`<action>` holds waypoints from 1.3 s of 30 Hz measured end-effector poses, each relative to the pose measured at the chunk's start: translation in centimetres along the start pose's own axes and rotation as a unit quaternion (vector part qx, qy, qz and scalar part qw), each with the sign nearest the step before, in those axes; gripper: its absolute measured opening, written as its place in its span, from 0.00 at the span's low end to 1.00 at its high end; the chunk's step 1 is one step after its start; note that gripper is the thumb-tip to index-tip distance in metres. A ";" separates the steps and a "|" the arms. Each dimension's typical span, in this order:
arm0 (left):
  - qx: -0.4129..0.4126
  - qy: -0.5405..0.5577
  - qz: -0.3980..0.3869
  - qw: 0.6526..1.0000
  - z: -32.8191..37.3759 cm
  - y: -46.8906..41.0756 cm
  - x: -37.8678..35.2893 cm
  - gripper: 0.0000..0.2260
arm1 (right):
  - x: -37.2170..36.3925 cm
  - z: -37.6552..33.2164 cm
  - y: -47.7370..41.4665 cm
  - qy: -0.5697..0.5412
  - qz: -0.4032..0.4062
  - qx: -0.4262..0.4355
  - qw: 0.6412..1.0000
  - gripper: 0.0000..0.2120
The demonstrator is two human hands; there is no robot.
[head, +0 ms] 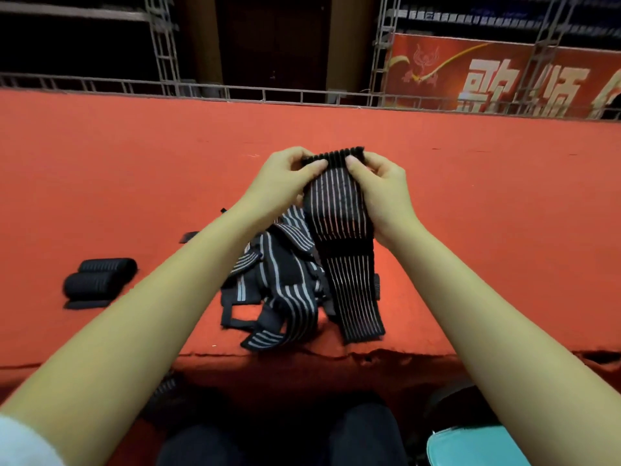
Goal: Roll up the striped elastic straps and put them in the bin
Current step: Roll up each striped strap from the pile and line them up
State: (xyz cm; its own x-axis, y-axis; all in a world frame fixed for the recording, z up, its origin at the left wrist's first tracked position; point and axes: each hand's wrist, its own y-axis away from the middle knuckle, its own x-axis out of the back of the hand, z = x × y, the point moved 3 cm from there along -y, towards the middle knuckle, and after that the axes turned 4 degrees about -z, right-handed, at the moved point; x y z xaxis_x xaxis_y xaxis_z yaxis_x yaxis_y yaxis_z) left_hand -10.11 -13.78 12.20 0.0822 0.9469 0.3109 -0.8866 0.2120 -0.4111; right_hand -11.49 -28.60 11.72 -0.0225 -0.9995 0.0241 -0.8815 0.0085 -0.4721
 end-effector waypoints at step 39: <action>0.337 -0.157 0.291 0.882 -25.9 18.1 19.7 0.08 | -29.2 22.6 7.1 0.160 -0.252 -0.199 0.934 0.12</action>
State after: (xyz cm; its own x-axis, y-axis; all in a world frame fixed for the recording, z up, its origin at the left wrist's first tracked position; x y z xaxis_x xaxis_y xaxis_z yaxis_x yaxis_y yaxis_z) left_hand -12.69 14.96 -11.33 -0.5115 0.7124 0.4805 -0.8150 -0.5794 -0.0085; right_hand -6.47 -0.07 -12.26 0.3589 -0.8197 0.4464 -0.9220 -0.3857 0.0330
